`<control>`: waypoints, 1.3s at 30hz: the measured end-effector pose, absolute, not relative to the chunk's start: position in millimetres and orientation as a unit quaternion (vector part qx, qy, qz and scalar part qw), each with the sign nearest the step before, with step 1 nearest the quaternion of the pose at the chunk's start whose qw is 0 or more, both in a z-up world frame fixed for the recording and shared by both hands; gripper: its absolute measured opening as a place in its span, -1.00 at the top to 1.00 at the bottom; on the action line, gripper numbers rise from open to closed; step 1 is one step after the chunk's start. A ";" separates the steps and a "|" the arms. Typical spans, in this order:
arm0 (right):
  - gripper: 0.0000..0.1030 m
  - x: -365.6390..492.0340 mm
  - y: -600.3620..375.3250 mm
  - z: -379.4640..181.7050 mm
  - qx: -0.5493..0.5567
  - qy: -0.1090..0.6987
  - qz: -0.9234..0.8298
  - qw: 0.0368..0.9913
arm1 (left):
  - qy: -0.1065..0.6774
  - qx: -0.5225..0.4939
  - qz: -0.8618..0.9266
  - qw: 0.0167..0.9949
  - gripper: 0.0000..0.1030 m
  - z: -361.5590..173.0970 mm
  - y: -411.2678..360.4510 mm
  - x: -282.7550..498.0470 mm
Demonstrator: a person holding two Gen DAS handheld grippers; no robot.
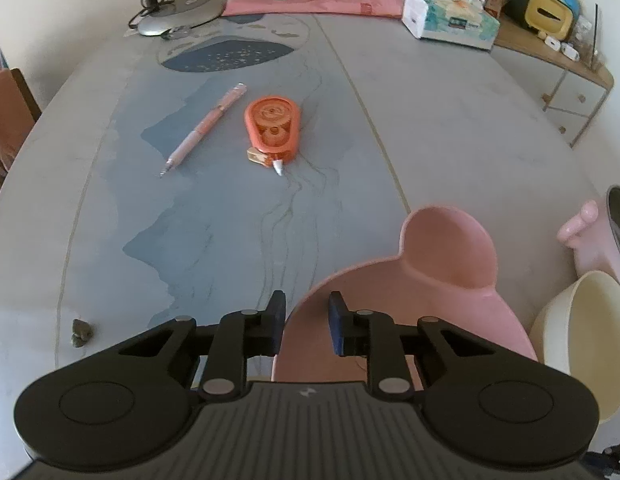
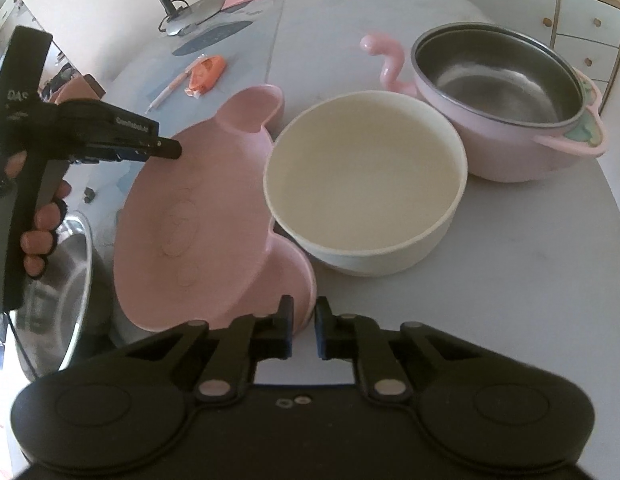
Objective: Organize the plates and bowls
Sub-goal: 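Close both grippers on the pink bear-shaped plate rim, then lift the pink plate with both grippers and carry it toward the white plates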
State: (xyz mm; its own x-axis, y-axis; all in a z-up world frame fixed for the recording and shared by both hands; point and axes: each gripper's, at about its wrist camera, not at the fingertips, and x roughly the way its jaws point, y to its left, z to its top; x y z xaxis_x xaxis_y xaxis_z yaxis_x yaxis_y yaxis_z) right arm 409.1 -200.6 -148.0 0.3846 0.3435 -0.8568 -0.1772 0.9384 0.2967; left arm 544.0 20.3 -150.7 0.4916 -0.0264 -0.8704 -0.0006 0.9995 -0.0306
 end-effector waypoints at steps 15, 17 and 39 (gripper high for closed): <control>0.79 407.6 -207.1 -139.6 0.086 0.521 0.163 0.833 | 0.507 -0.028 -0.023 0.861 0.73 -150.9 33.2 537.4; 0.79 407.6 -207.2 -140.6 0.085 0.522 0.164 0.833 | 0.509 -0.019 -0.037 0.860 0.72 -151.4 32.5 537.1; 0.83 409.1 -215.0 -155.6 0.081 0.542 0.179 0.817 | 0.539 -0.011 -0.125 0.833 0.77 -157.4 46.8 526.2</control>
